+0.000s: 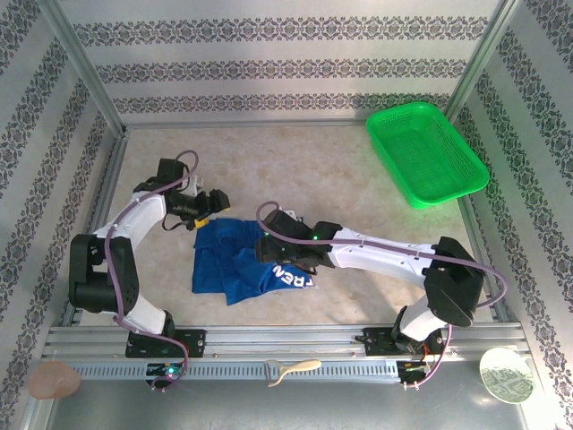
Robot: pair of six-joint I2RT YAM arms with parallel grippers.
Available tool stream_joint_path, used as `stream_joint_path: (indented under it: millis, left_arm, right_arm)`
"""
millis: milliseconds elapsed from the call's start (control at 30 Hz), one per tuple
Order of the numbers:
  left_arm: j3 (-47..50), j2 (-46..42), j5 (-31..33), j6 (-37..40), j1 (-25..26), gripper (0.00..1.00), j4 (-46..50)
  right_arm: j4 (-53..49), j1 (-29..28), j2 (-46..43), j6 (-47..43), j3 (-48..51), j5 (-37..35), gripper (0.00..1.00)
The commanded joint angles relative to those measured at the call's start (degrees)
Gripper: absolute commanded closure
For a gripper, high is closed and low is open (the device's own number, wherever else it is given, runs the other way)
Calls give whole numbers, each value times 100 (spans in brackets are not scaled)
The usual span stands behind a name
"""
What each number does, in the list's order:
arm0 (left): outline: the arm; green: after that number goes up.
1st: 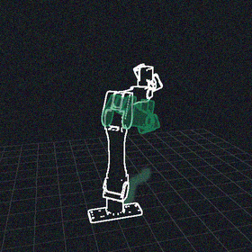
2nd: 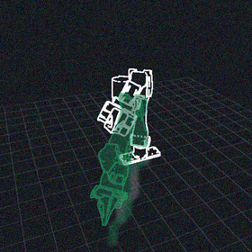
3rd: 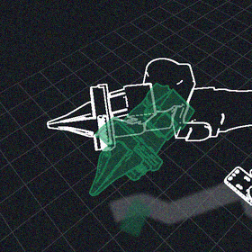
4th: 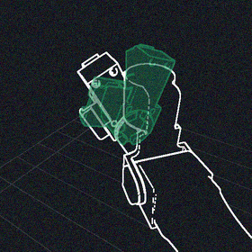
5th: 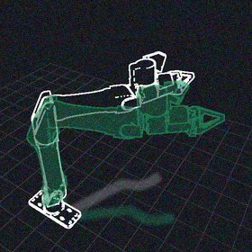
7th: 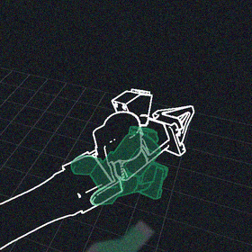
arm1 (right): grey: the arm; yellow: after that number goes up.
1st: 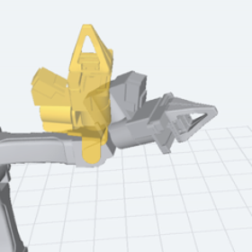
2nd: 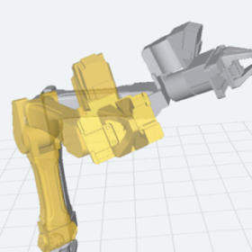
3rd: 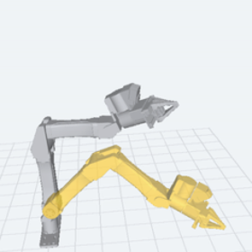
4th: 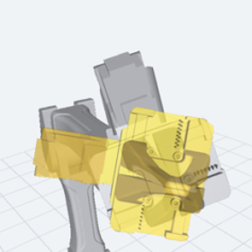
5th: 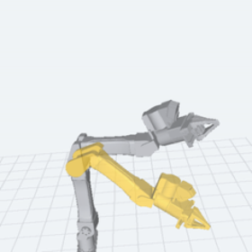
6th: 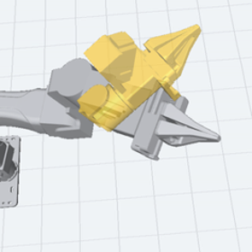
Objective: Fold the inside-out t-shirt
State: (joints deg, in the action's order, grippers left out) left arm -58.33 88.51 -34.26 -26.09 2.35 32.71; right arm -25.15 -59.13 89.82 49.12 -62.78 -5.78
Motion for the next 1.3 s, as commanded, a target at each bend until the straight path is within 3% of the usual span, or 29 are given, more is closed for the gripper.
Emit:
stream_joint_path:
  millis: [0,333,433,500,600,667,1000,1267]
  left_arm:
    - [110,-146,432,209,203,13,430]
    - [478,-281,509,91,394,13,341]
    - [467,9,440,34,389,15,25]
    - [353,246,373,27,394,32,-160]
    - [28,542,373,64,383,82,-269]
    - [-337,705,441,160,368,100,-163]
    - [-1679,1541,278,498,25,100,349]
    - [-2162,2075,12,776,-91,95,524]
  right_arm:
    - [435,-60,252,62,107,179,31]
    - [700,-72,822,125,39,297,32]
    - [763,-32,854,143,56,305,39]
    - [809,-21,840,135,77,314,58]
    - [823,-27,685,71,106,365,100]
    - [839,-71,494,27,127,377,100]
    - [776,-589,573,-120,-586,223,100]
    - [806,-836,2126,-284,-2316,401,100]
